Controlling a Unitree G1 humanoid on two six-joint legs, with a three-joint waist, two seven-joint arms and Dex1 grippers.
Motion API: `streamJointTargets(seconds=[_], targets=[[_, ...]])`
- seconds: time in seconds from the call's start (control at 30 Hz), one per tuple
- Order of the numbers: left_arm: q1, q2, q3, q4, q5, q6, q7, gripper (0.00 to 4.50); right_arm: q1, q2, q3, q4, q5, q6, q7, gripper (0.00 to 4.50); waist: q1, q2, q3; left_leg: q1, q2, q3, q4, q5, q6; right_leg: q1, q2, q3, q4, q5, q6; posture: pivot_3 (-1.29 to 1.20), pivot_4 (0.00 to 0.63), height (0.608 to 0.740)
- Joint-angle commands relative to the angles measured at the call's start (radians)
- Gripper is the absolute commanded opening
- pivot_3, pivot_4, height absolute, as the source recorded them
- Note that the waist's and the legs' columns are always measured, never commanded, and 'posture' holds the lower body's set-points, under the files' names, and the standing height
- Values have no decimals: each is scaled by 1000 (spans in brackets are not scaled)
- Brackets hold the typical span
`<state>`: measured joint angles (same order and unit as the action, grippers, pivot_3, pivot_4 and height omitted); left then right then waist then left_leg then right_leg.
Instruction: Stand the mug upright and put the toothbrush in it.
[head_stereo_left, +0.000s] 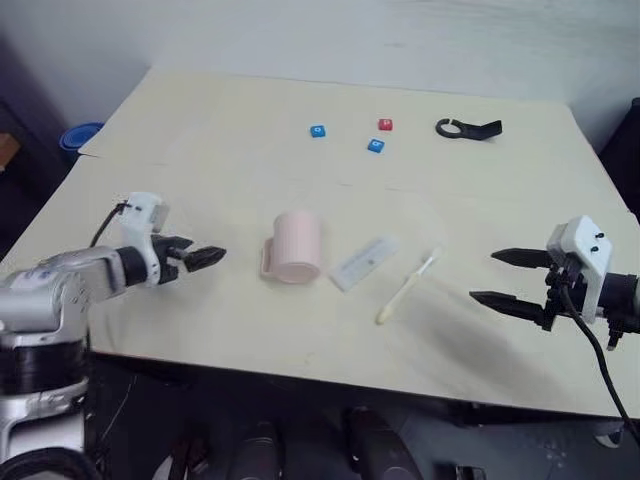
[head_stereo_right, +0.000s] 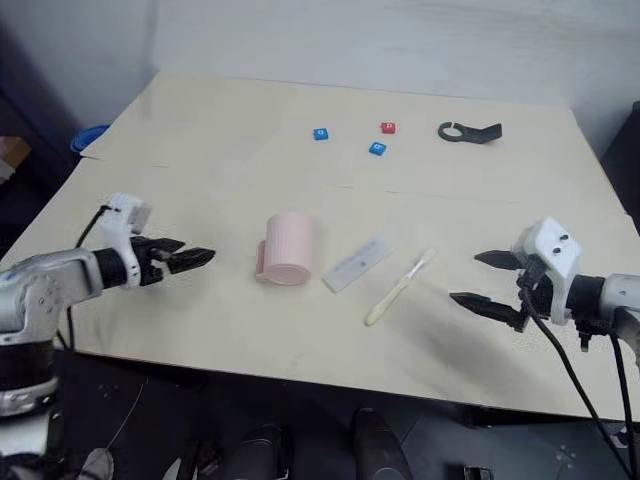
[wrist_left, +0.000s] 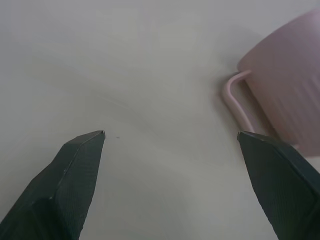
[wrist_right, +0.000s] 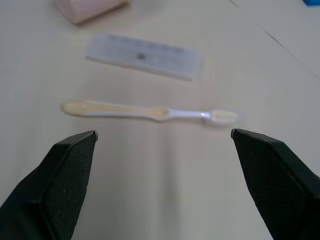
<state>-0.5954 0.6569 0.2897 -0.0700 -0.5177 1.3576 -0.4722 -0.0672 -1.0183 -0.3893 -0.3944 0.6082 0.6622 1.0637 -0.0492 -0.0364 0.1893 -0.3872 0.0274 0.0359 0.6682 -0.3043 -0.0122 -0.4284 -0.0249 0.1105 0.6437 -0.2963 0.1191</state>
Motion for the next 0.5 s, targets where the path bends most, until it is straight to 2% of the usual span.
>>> streamJointTargets(seconds=[0.03,0.13,0.2,0.3,0.43,0.5], targets=[[-98,-65,69,-53,-14,202,85,4500,40,-19,-76,-157,118,65,22,4479,2,0,0,0,0,0,0,0,0,0,0,0,0,0,0,0,150,740],[-157,-135,50,1,-3,257,174,4500,45,-20,-99,-234,195,106,8,4479,7,0,0,0,0,0,0,0,0,0,0,0,0,0,0,0,150,740],[-176,-146,-24,26,14,257,214,4500,24,-12,-92,-253,218,118,-22,4479,7,0,0,1,-1,0,1,0,-1,0,0,0,0,0,0,0,150,740],[-220,-153,-70,58,27,257,229,4500,-7,-5,-79,-260,244,133,-66,4479,11,-1,0,1,-1,0,1,1,-2,0,-1,1,0,0,0,0,150,740],[-246,-48,-159,52,36,165,147,4500,24,-3,-98,-265,240,134,-90,4479,15,-1,0,0,-1,0,0,1,-3,-1,0,1,0,0,0,0,150,740],[-235,68,-215,73,58,20,35,4500,67,1,-124,-268,230,129,-94,4479,14,-1,0,0,0,0,-1,1,-4,-2,0,1,-1,0,-1,0,150,740]])
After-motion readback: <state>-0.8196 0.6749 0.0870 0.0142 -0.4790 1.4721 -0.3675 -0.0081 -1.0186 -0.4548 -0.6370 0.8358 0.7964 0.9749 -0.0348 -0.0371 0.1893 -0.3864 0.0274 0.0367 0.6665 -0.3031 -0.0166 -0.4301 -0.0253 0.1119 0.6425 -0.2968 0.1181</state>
